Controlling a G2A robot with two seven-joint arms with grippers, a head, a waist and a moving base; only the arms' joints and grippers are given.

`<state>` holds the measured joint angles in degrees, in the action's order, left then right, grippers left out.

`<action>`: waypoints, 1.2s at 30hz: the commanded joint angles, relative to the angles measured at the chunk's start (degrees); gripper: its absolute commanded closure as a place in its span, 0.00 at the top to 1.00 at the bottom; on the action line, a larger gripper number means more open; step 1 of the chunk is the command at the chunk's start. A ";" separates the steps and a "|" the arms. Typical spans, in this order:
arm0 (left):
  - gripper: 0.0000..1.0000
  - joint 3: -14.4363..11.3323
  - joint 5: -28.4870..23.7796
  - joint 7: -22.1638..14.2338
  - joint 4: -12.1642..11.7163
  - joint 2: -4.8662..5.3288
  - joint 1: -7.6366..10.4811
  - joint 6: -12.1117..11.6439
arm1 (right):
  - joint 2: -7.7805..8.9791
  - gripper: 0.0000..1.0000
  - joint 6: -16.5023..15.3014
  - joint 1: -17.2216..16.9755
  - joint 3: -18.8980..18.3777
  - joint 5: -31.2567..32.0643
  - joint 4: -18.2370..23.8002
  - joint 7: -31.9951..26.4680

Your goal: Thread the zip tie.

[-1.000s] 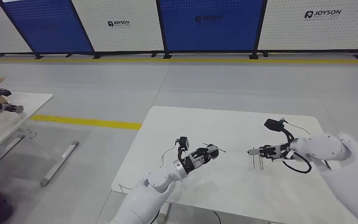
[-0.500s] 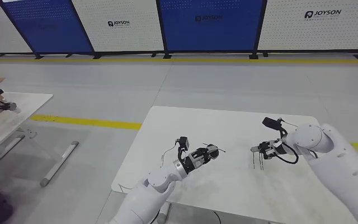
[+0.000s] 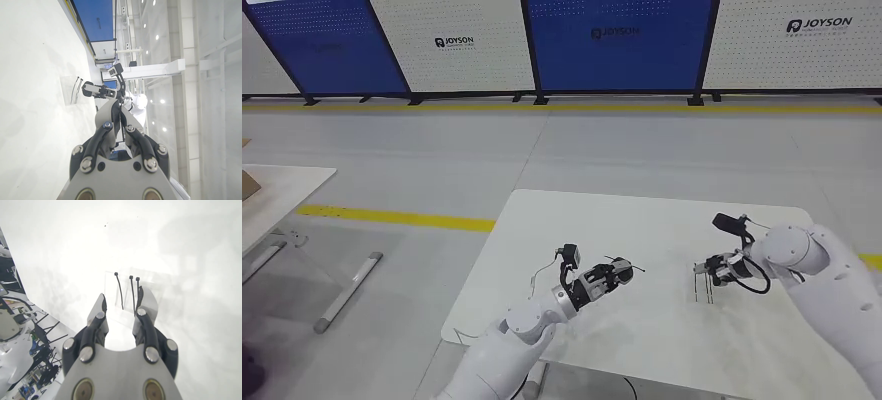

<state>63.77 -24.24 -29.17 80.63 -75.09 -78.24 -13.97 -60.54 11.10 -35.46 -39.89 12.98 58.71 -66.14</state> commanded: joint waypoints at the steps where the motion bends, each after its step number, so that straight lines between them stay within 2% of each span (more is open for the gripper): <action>1: 0.00 0.00 0.00 0.00 0.00 0.00 0.00 0.00 | 0.18 0.31 -0.08 -0.47 -0.45 0.20 0.51 0.03; 9: 0.00 0.00 0.00 0.00 0.00 0.00 0.00 0.00 | 0.60 0.27 0.50 -1.87 -1.67 1.42 2.25 -0.36; 20: 0.00 0.00 0.00 0.00 0.00 0.00 0.00 0.00 | -0.17 0.22 1.26 -1.30 -1.48 2.11 0.81 -1.63; 23: 0.00 0.00 0.00 0.00 0.00 0.00 0.00 0.00 | -0.53 0.25 1.43 -0.88 -1.29 2.15 0.09 -1.80; 36: 0.00 0.00 0.00 0.00 0.00 0.00 0.00 0.00 | -2.07 0.27 2.02 0.71 0.16 3.61 -2.05 -3.15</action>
<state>63.77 -24.24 -29.17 80.63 -75.09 -78.24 -13.97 -62.52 13.00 -34.84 -39.81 16.49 56.77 -69.26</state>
